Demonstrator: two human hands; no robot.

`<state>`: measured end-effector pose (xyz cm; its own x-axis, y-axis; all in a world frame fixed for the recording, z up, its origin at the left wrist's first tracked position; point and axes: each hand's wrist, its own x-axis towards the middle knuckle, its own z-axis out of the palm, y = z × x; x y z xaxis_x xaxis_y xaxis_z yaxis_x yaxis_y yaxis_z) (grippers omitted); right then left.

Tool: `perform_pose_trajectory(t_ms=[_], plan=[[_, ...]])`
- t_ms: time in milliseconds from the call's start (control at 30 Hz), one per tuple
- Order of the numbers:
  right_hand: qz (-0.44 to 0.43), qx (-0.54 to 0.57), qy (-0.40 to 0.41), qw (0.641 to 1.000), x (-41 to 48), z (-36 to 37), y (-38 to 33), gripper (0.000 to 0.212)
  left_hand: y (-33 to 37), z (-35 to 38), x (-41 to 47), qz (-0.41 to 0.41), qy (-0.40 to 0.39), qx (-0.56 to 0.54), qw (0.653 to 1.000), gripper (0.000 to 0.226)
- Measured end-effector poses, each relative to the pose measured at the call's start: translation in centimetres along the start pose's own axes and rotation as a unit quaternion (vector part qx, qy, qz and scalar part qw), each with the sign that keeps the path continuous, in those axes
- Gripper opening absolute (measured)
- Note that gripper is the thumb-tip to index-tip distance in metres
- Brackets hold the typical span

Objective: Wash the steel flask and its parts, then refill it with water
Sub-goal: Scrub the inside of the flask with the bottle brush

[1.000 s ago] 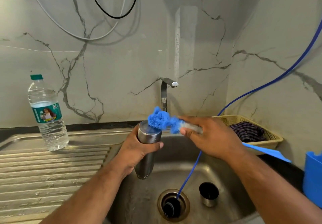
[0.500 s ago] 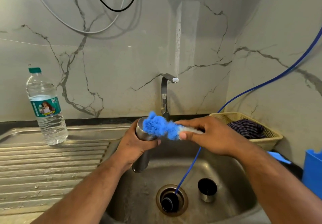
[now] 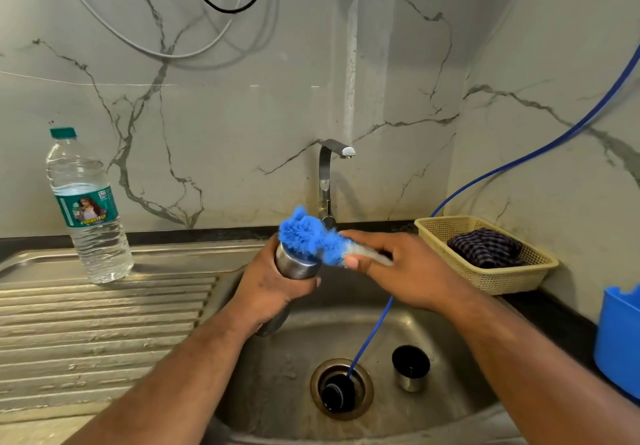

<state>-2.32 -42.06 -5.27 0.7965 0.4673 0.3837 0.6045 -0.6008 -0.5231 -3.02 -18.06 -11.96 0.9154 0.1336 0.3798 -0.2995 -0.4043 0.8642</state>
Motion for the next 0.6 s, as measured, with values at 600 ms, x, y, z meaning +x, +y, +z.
perform_pose_trajectory(t_ms=[600], plan=[[-0.076, 0.041, 0.040, 0.995, 0.4, 1.0, 0.9, 0.052, 4.4, -0.6, 0.1, -0.170, 0.102, -0.303, 0.932, 0.080]])
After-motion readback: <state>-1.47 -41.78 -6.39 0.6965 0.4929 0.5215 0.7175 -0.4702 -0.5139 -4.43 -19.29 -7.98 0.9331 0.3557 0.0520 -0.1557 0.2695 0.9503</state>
